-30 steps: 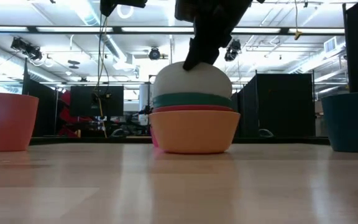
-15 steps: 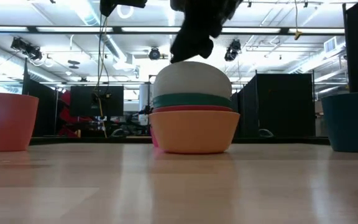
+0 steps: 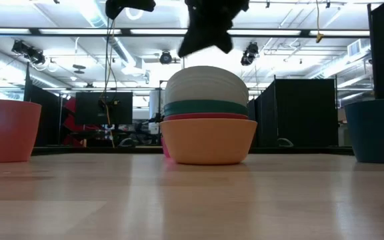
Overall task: Nest bowls inside each other
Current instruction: Stack the white bowl on top of the green bowl
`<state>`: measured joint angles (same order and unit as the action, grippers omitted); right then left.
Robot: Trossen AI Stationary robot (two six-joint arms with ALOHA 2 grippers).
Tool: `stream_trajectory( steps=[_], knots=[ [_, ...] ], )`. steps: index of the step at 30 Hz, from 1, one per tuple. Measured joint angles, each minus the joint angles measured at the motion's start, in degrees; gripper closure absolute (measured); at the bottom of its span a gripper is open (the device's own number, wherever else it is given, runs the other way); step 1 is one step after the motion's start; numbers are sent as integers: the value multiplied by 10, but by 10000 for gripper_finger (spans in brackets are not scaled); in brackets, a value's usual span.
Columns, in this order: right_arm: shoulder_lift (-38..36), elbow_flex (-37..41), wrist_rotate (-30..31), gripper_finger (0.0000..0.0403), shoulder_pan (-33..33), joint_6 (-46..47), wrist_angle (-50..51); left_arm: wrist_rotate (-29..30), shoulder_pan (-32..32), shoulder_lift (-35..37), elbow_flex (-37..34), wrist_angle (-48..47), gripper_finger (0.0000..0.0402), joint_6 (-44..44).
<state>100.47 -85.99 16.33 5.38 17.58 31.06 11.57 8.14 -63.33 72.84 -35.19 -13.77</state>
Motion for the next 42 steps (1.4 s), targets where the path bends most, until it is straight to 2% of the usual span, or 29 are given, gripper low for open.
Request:
stream_trajectory(
  steps=[4, 5, 20, 23, 42],
  knots=[
    [0, 0, 125, 403, 15, 95, 1, 0, 0, 0, 0, 0, 351, 0],
    [0, 4, 139, 403, 19, 116, -4, 0, 0, 0, 0, 0, 351, 0],
    [2, 100, 276, 403, 80, 321, -92, 0, 0, 0, 0, -4, 354, 2],
    [6, 104, 300, 403, 89, 330, -96, 0, 0, 0, 0, -4, 355, 2],
    [45, 105, 281, 403, 107, 310, -95, 0, 0, 0, 0, -4, 355, 0]
  ],
)
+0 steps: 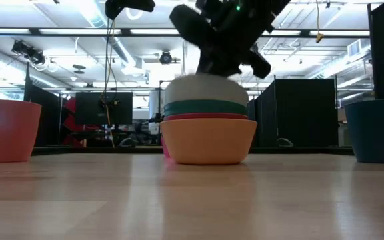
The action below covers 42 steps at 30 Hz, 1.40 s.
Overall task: Nest bowls inside each other
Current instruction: Stack the white bowl on top of the green bowl, then stack the red bowl on top of the white bowl
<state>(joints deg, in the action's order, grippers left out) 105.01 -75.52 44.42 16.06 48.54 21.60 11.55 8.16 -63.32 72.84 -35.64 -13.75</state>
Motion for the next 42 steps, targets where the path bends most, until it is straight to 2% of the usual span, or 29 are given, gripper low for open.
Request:
stream_trajectory(
  steps=[9, 18, 20, 23, 38, 42],
  knots=[
    [17, 0, -22, 403, 0, -25, 0, 0, 0, 0, 0, 1, 355, 0],
    [-65, 0, -16, 403, -50, -153, -38, 0, 0, 0, 0, 3, 354, -1],
    [-85, 0, -55, 403, -73, -203, -36, 0, 0, 0, 0, 4, 355, -1],
    [-101, 0, -165, 403, -111, -271, -27, 0, 0, 0, 0, 7, 354, -1],
    [-109, 0, -402, 403, -236, -309, 124, 0, 0, 0, 0, 14, 357, -13],
    [-109, 0, -417, 403, -253, -321, 139, 3, 0, 0, 0, 14, 356, -13]
  ],
)
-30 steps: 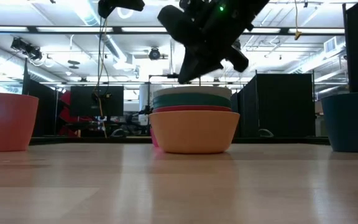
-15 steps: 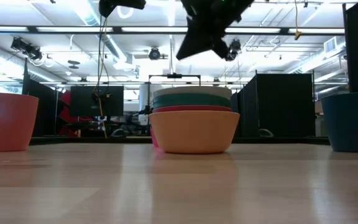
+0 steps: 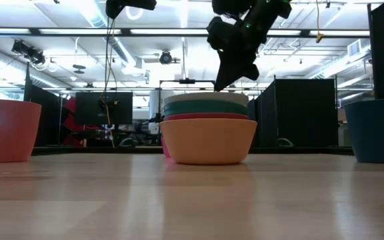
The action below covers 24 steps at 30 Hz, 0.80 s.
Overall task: Nest bowls inside each other
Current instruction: Stack the red bowl on top of the white bowl
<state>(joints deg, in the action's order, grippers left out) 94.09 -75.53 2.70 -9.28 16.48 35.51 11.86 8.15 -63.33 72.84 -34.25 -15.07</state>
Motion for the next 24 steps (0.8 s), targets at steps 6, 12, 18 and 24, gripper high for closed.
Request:
stream_trajectory(
  steps=[6, 12, 18, 24],
  knots=[
    [-2, 0, -57, 403, -44, -5, -1, 5, 0, -1, 0, -8, 357, 11],
    [2, 0, -111, 403, -94, 3, -19, 16, 0, -18, 0, -24, 357, 12],
    [16, 0, -162, 403, -134, 19, -83, 17, 0, -33, 0, -21, 358, 12],
    [30, -1, -213, 403, -174, 34, -146, 17, 0, -48, 0, -18, 359, 13]
  ],
)
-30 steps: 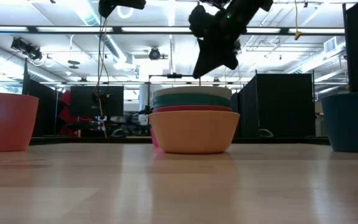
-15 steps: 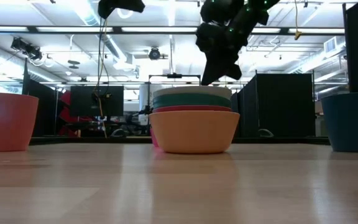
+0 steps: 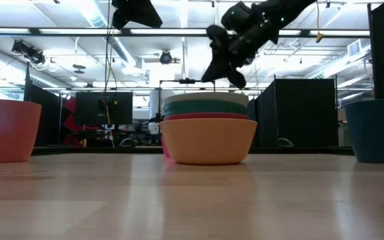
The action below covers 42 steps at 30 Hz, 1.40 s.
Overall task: Nest bowls inside each other
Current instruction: Stack the red bowl on top of the white bowl
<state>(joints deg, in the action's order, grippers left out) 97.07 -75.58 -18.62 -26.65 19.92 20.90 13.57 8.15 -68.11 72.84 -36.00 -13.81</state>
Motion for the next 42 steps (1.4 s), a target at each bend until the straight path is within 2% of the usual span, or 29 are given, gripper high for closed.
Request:
stream_trajectory(
  steps=[8, 16, 33, 38, 42],
  knots=[
    [63, 1, -55, 403, -22, 8, -25, 0, 0, -7, 0, 2, 357, -2],
    [101, 1, -76, 401, -22, -25, -27, -1, 0, -7, 0, 1, 359, -4],
    [102, 0, -10, 248, -47, -53, -33, -1, 0, -7, 0, 0, 359, -4],
    [103, 0, 22, 228, -46, -55, -36, -1, 0, -7, 0, 0, 358, -4],
    [103, 0, 36, 232, -48, -55, -34, -1, 0, -7, 0, 0, 357, -4]
  ],
)
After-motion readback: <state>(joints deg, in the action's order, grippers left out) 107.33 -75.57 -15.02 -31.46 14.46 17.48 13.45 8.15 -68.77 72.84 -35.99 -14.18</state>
